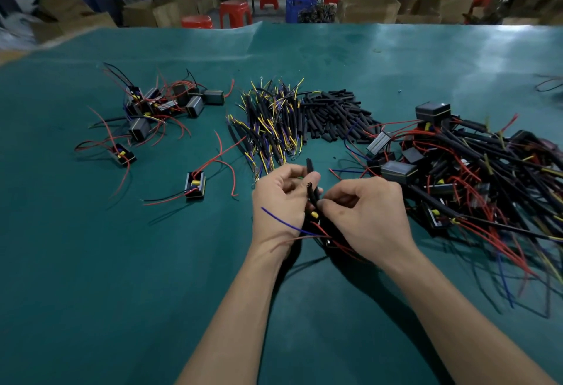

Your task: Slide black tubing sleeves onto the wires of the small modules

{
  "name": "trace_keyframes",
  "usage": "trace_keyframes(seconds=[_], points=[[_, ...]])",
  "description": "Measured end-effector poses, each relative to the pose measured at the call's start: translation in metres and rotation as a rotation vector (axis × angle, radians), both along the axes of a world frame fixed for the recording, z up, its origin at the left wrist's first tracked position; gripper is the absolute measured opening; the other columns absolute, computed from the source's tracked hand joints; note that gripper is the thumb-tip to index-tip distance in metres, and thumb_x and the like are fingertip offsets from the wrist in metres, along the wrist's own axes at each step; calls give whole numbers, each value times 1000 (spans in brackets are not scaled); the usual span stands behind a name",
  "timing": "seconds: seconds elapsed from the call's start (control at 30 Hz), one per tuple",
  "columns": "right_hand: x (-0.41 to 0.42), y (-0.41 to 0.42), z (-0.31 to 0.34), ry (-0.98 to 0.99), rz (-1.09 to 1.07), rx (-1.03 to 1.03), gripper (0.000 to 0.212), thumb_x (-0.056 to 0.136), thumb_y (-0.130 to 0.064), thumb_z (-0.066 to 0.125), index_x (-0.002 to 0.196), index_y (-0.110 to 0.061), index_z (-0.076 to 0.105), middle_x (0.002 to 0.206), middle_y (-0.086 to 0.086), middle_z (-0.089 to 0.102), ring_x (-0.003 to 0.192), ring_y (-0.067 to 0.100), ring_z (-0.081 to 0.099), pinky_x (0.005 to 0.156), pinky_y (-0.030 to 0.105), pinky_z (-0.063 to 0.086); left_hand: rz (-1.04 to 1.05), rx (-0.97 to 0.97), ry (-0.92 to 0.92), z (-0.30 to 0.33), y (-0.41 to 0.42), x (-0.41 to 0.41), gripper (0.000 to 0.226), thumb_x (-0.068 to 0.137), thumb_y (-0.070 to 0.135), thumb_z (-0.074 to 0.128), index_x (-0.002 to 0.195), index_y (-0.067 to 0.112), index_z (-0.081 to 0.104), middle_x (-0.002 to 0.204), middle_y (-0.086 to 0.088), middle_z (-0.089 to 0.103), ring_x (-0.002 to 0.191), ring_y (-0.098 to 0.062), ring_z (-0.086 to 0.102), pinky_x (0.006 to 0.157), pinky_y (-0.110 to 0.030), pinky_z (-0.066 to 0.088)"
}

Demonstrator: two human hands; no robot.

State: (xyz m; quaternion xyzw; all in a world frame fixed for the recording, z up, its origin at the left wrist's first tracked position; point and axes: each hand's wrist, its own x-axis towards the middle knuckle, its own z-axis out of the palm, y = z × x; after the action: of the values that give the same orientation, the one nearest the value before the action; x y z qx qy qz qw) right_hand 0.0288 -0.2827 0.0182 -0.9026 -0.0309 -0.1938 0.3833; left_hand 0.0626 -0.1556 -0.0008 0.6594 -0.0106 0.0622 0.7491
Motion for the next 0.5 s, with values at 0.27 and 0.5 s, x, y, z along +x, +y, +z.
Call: trace_keyframes(seconds=[0.27, 0.5], points=[[10, -23, 11, 39, 46, 396, 10, 83, -13, 78, 80, -23, 79, 65, -5, 73, 59, 10, 67, 55, 29, 55, -135, 20, -45, -10, -3, -3, 9, 85, 6, 78, 82, 15, 79, 72, -3, 72, 67, -15, 60, 62, -30, 51], [12, -24, 12, 64, 158, 567, 12, 87, -2, 76, 84, -13, 79, 72, 6, 76, 64, 13, 69, 59, 23, 55, -225, 20, -48, -7, 0, -6, 10, 81, 17, 75, 89, 20, 81, 77, -3, 75, 69, -10, 62, 62, -25, 50]])
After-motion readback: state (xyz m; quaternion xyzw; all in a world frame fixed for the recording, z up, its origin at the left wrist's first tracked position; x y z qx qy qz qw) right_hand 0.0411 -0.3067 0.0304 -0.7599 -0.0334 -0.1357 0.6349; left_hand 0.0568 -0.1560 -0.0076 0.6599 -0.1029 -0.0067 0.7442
